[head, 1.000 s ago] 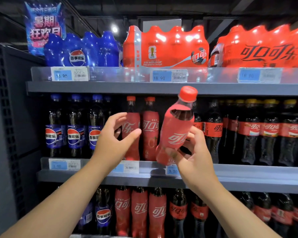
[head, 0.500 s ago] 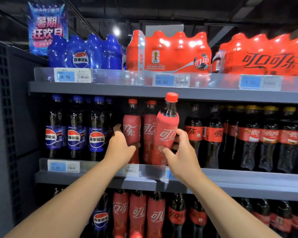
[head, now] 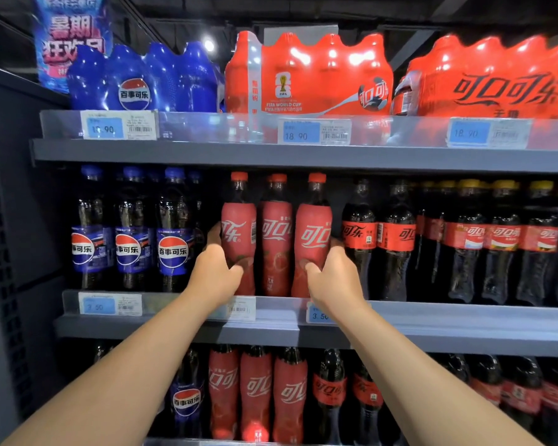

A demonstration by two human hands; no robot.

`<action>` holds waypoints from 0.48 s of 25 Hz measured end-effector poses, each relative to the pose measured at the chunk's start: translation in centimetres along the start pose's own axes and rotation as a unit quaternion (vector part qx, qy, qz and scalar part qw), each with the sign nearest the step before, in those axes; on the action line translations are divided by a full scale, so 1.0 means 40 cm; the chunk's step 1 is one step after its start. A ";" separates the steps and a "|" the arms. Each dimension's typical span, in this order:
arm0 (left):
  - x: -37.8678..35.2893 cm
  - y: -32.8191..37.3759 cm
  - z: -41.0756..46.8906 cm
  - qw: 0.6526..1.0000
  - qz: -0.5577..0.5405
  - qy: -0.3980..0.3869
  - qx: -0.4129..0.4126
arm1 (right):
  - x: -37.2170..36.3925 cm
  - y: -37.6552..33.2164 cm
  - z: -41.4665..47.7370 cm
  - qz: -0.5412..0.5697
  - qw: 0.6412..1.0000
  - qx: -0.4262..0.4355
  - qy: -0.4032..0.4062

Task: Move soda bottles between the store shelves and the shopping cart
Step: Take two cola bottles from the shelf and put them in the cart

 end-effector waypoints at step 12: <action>-0.008 -0.044 0.043 0.995 -0.085 -0.046 0.010 | -0.002 0.026 -0.008 -0.033 0.999 -0.014 0.021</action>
Point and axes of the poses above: each hand's wrist, its own z-axis towards the middle knuckle, its own x-axis out of the back of the hand, y = z × x, the point moved 6 cm from there along z, towards the middle knuckle, and after that the axes turned 9 degrees about x, right-handed, at the moved point
